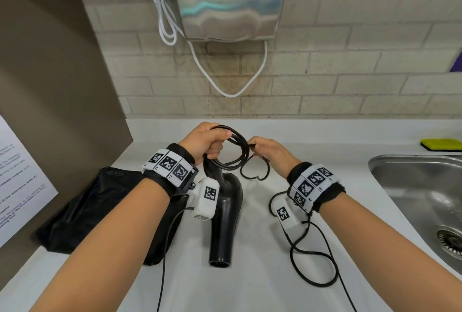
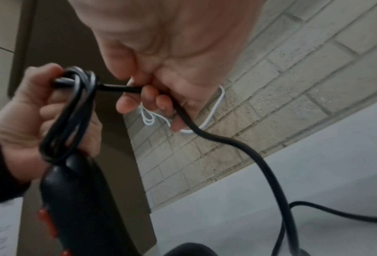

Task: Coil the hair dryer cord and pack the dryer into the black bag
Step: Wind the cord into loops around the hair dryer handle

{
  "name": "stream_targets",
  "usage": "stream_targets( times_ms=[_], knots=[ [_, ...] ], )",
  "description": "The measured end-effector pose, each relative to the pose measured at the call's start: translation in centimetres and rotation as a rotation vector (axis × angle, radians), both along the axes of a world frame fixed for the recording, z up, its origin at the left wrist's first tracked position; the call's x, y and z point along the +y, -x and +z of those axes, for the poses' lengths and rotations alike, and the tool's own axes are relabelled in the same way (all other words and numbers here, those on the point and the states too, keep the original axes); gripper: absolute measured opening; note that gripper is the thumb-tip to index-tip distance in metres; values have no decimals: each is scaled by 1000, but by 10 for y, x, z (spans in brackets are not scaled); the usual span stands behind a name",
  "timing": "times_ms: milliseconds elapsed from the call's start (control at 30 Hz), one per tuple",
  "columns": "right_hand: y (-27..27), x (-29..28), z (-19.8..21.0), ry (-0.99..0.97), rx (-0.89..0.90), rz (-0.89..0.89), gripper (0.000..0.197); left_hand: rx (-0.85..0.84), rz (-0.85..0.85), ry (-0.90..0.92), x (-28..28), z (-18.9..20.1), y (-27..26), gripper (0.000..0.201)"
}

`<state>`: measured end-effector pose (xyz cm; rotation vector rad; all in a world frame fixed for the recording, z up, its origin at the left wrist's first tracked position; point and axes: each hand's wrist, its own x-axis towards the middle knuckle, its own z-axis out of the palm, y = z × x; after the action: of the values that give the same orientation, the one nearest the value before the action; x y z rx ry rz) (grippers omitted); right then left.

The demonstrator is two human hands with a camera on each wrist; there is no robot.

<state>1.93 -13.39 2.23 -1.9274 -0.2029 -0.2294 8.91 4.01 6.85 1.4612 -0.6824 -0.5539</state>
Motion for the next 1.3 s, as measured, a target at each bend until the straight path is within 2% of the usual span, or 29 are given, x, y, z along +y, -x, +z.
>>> stream_targets(
  times_ms=[133, 267, 367, 467, 600, 733, 933, 1133, 1300],
  knots=[
    [-7, 2, 5, 221, -66, -143, 21, -28, -44, -46, -1, 2, 2, 32],
    [-13, 1, 30, 293, -233, -339, 19, -71, -84, -143, -6, 7, 5, 26],
    [-11, 5, 52, 359, -357, -426, 19, -138, -100, -242, -11, 9, 7, 44],
    [-2, 16, 66, 408, -500, -445, 20, -185, -105, -311, -15, 11, 10, 43],
    [11, 32, 72, 433, -577, -424, 22, -247, -91, -352, -19, 13, 16, 32],
    [25, 37, 66, 432, -599, -381, 28, -251, -10, -299, -20, 11, 16, 34],
    [38, 37, 32, 298, -524, -456, 26, -144, 190, -108, -18, 2, 6, 41],
    [36, 55, 1, 348, -439, -372, 23, -137, 263, -142, -21, 2, 6, 48],
    [37, 62, 4, 416, -406, -327, 16, -139, 270, -147, -24, 2, 14, 50]
  ],
)
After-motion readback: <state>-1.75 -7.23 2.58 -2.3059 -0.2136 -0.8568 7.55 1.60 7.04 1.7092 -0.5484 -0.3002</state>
